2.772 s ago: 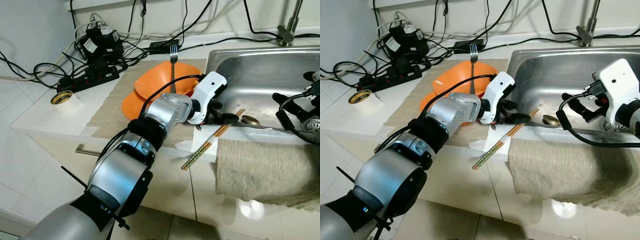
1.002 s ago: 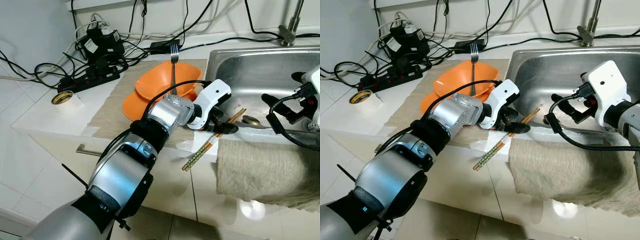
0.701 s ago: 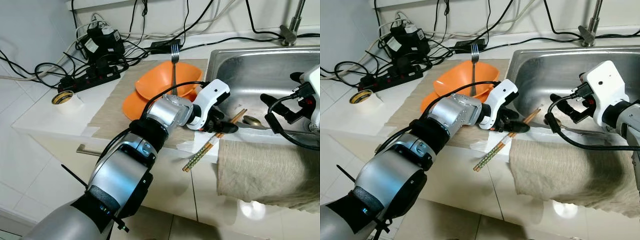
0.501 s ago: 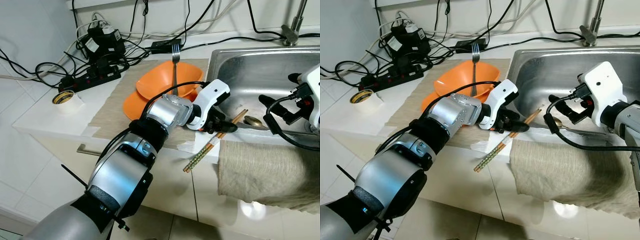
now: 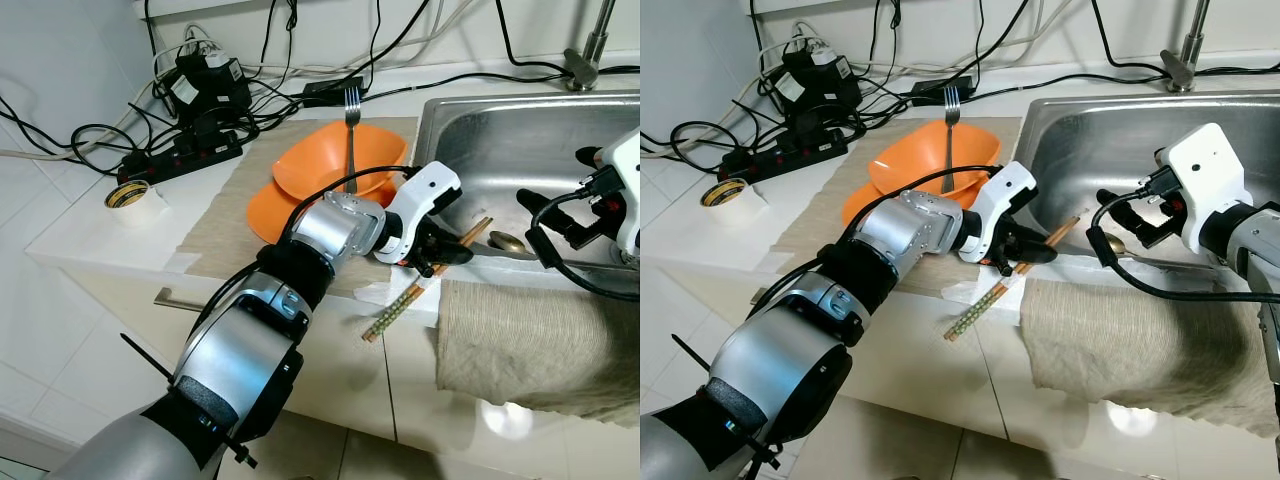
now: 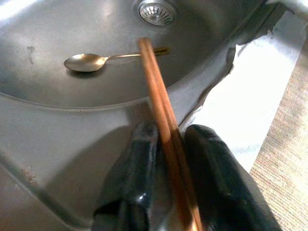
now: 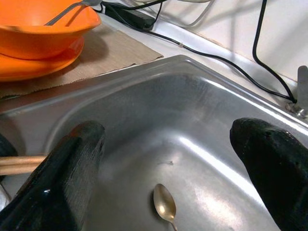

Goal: Kitchen organization

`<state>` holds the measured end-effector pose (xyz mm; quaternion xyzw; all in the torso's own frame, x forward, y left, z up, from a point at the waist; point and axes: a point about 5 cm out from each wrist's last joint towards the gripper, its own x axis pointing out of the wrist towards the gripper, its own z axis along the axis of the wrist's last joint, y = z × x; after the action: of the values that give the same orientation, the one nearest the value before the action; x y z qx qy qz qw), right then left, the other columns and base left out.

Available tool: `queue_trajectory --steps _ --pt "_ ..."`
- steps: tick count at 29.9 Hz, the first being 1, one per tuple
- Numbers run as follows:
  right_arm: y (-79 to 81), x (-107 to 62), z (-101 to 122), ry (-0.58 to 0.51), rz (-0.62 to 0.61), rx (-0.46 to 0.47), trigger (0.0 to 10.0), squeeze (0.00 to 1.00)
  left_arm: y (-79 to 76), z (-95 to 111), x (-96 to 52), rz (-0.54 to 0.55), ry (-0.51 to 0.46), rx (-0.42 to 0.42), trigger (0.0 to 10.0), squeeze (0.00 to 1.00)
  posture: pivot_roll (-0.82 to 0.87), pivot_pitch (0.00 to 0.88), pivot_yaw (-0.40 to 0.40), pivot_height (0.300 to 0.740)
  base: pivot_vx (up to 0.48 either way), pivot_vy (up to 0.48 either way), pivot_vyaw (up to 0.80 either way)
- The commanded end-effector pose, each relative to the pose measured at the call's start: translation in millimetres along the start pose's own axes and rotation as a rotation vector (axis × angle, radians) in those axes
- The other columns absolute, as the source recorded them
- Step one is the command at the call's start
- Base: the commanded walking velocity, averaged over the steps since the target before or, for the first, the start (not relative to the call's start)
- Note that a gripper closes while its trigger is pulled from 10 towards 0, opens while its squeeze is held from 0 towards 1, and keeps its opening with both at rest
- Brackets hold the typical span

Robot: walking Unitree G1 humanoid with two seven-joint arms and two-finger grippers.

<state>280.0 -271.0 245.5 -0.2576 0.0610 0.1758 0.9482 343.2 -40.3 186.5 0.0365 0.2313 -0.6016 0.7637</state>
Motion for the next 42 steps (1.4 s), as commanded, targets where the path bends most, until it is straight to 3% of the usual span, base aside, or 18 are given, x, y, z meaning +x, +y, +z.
queue_trajectory --steps 1,12,17,18,19,20,21,29,36,38,42 --pt "6.1 3.0 6 -0.027 0.020 -0.003 10.0 0.00 -7.7 7 6.4 -0.026 -0.032 -0.020 0.0 0.00 -0.12 0.000 0.227 0.740 0.000 0.000 0.00" --pt "5.1 3.4 4 -0.025 0.016 0.004 10.0 0.00 -5.3 27 -2.0 -0.013 -0.136 -0.074 0.0 0.00 -0.12 0.000 0.220 0.740 0.000 0.000 0.00" --pt "5.6 4.1 5 -0.027 0.017 0.007 10.0 0.00 2.6 35 -9.1 0.099 -0.160 0.060 0.0 0.00 -0.12 0.000 0.219 0.740 0.000 0.000 0.00" --pt "6.5 4.1 5 -0.028 0.018 0.008 10.0 0.00 3.1 35 -10.4 0.111 -0.161 0.083 3.3 0.00 -0.12 0.000 0.220 0.740 0.000 0.000 0.00" --pt "7.3 4.0 5 -0.028 0.020 0.008 10.0 0.00 3.4 37 -15.0 0.118 -0.167 0.107 5.6 0.70 -0.12 0.000 0.220 0.740 0.000 0.000 0.00" --pt "7.3 4.0 5 -0.028 0.020 0.008 10.0 0.00 3.4 37 -15.0 0.118 -0.167 0.107 5.6 0.70 -0.12 0.000 0.220 0.740 0.000 0.000 0.00" --pt "8.6 3.2 5 -0.028 0.023 0.007 10.0 0.00 0.8 37 -23.8 0.099 -0.172 0.122 10.0 1.00 -0.11 0.000 0.222 0.740 0.000 0.000 0.00" --pt "10.2 4.0 2 -0.025 0.029 0.011 10.0 0.00 -11.6 38 -58.5 0.069 -0.185 0.127 10.0 1.00 -0.10 0.000 0.217 0.740 0.000 0.000 0.00" --pt "12.2 9.6 3 -0.033 0.038 0.014 10.0 0.00 -22.4 34 -70.3 0.057 -0.188 0.123 10.0 1.00 -0.08 0.000 0.213 0.740 0.000 0.000 0.00" --pt "13.1 11.6 3 -0.036 0.040 0.016 10.0 0.00 -30.6 27 -79.2 0.041 -0.167 0.123 10.0 1.00 -0.07 0.000 0.214 0.740 0.000 0.000 0.00" --pt "13.7 12.6 3 -0.040 0.041 0.018 10.0 0.00 -35.9 16 -83.2 0.031 -0.140 0.105 10.0 1.00 -0.07 0.000 0.215 0.740 0.000 0.000 0.00"
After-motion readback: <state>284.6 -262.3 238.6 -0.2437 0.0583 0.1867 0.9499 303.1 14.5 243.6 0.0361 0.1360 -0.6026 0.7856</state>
